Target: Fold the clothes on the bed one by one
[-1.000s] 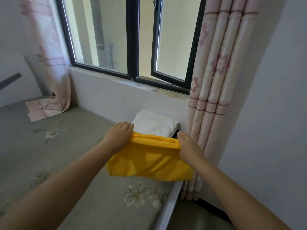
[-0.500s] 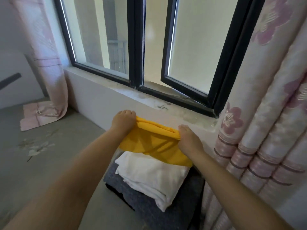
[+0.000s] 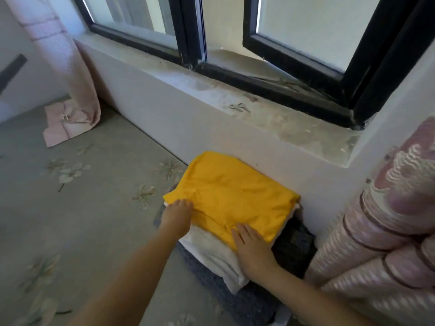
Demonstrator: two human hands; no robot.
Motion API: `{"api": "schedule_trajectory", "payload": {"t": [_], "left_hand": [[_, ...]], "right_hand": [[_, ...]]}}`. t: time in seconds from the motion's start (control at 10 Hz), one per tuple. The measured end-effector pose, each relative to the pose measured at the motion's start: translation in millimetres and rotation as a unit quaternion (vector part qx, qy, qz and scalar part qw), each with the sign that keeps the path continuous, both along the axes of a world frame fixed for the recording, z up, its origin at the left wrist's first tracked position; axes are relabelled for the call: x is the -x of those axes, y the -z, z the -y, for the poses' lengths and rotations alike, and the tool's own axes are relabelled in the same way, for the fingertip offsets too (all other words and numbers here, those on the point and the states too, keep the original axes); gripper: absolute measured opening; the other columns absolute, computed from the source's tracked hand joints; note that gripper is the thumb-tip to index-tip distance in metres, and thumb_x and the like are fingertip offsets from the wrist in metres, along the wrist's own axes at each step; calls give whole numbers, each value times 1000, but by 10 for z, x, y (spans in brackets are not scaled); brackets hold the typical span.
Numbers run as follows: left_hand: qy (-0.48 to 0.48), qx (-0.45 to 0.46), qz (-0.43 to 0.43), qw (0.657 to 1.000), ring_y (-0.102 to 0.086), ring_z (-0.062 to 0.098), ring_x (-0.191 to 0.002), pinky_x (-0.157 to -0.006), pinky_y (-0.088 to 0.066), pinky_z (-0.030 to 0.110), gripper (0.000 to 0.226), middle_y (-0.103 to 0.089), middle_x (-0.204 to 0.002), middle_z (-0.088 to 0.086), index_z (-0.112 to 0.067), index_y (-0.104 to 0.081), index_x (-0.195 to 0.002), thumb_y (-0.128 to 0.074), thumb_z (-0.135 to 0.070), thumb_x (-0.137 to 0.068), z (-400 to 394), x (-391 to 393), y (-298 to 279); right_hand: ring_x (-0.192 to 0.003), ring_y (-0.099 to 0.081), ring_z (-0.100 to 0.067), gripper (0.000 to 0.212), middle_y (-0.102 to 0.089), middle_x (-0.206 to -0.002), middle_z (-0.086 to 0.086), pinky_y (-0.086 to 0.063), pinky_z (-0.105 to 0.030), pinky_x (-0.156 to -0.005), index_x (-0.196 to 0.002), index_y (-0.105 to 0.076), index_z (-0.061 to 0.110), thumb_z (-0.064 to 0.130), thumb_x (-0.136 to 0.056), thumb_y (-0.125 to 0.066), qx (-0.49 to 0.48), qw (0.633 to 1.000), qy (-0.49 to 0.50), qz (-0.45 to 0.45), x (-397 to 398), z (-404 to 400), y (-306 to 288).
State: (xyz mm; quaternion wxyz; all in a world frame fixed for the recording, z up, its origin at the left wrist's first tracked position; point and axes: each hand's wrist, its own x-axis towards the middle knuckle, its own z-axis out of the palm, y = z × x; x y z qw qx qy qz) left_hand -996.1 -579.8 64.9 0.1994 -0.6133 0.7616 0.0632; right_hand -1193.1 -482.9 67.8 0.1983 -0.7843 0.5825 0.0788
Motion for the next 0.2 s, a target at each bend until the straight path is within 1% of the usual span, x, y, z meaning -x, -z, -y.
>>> {"api": "schedule_trajectory", "payload": {"t": [0.1,0.2], "left_hand": [[36,-1,-105,994,-2,23,-144,-115,-13,36,47,-5,-156,9,-11,-9,-147,-22,-19,-102,-42,252,44],[59,-14,-166,984,6,19,-144,-117,-3,34,50,2,-156,5,-13,-5,-148,-20,-30,-103,-53,509,35]], "right_hand": [[-128,-45,-22,62,-43,-139,-16,-40,-29,-101,-131,-47,5,36,-81,-66,32,998,-1,45,115,120,-27],[-117,-48,-20,33,-53,-126,-9,-38,-30,-92,-118,-55,5,25,-98,-37,5,997,-23,67,265,293,-140]]}}
